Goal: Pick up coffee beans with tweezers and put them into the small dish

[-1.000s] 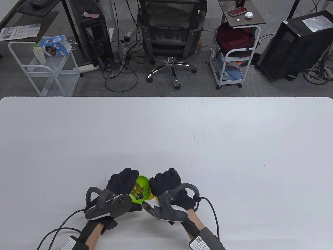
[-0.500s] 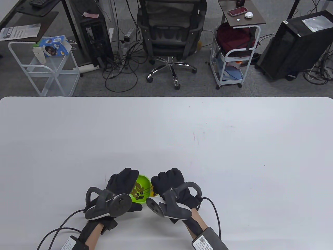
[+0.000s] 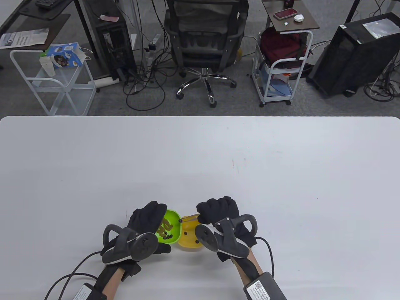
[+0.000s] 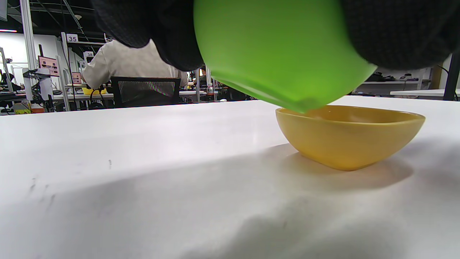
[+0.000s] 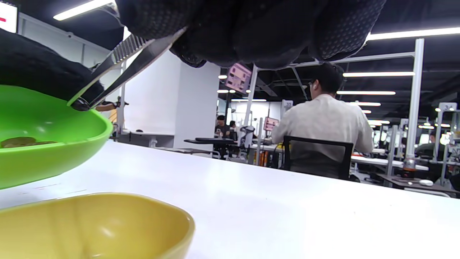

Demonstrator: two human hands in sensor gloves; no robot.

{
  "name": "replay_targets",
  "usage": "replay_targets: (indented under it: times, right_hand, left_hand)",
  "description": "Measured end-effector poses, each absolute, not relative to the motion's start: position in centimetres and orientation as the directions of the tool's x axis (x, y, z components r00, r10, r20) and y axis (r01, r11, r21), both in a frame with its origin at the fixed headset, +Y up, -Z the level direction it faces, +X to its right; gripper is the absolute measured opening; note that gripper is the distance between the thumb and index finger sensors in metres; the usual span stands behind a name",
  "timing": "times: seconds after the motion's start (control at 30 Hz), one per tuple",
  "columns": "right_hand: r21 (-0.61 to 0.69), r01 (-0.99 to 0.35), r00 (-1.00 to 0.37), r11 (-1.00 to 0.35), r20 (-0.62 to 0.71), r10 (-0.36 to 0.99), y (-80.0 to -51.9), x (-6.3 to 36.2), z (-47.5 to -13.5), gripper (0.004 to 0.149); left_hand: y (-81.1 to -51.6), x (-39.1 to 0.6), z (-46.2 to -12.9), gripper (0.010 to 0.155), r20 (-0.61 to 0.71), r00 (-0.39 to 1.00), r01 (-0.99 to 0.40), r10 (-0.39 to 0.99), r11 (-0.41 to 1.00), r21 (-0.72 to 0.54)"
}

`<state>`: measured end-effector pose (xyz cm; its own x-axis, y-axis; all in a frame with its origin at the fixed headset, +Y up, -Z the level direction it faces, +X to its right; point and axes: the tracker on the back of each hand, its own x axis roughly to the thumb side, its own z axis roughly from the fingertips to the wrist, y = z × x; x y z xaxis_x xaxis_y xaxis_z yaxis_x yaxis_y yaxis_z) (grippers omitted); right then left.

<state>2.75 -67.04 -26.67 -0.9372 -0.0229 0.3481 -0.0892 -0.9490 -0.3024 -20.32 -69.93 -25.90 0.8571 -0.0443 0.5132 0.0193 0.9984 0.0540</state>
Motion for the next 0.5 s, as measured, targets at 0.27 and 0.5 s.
replay_targets:
  times: [0.27, 0.5]
  right_hand:
    - [-0.257, -0.083, -0.951, -0.963, 0.309, -0.001, -67.8, 4.1, -27.4, 0.043]
    - [-0.261, -0.087, -0.951, -0.961, 0.310, 0.002, -67.7, 4.1, -27.4, 0.044]
  left_hand:
    - [-69.9, -20.3, -25.9, 0.113, 0.514, 0.857, 0.020, -0.045, 0.998, 0.054]
    - [-69.9, -20.3, -25.9, 0.113, 0.514, 0.856, 0.022, -0.046, 0.998, 0.053]
